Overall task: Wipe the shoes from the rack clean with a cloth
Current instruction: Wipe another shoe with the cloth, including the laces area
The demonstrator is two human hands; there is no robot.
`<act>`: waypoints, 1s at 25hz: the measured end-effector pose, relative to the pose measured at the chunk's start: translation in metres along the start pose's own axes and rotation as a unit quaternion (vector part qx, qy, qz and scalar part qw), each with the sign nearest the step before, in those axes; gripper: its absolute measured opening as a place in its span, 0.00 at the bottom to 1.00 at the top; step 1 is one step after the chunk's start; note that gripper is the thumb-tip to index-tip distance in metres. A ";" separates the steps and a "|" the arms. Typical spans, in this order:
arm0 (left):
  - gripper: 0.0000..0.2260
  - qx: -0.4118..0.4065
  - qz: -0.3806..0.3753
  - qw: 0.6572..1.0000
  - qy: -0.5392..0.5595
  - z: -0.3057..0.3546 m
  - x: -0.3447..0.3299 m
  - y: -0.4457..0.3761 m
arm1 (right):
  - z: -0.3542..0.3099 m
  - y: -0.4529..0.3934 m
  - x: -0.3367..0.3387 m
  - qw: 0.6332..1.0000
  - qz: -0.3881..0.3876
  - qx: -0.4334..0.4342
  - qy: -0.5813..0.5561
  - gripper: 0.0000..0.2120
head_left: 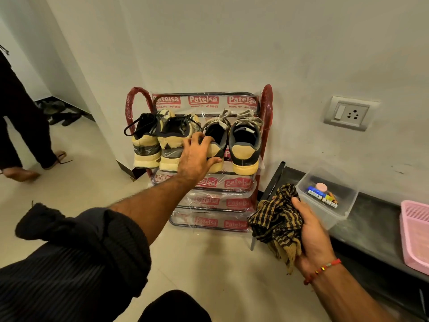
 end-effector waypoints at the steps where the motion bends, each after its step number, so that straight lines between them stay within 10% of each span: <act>1: 0.31 0.008 -0.007 1.000 -0.005 0.002 -0.001 -0.003 | -0.001 0.000 0.000 1.000 0.000 0.001 0.001 0.18; 8: 0.24 0.018 0.040 0.983 -0.176 -0.033 0.054 -0.017 | -0.006 -0.001 0.007 1.000 0.003 0.006 -0.019 0.18; 15: 0.24 0.055 -0.263 0.952 -0.145 -0.078 0.048 -0.027 | -0.008 0.002 0.009 1.000 0.013 0.017 -0.012 0.16; 25: 0.22 0.056 -0.097 0.988 -0.102 -0.044 0.145 -0.027 | -0.021 0.017 0.016 0.999 0.015 0.026 -0.016 0.17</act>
Point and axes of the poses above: each hand's wrist, its own y-axis away from the middle knuckle, its own x-axis out of the back of the hand, z = x × y, the point moved 10 cm from there along -y, towards the middle knuckle, and after that the axes turned 1 degree about y, right-handed, at the moved point
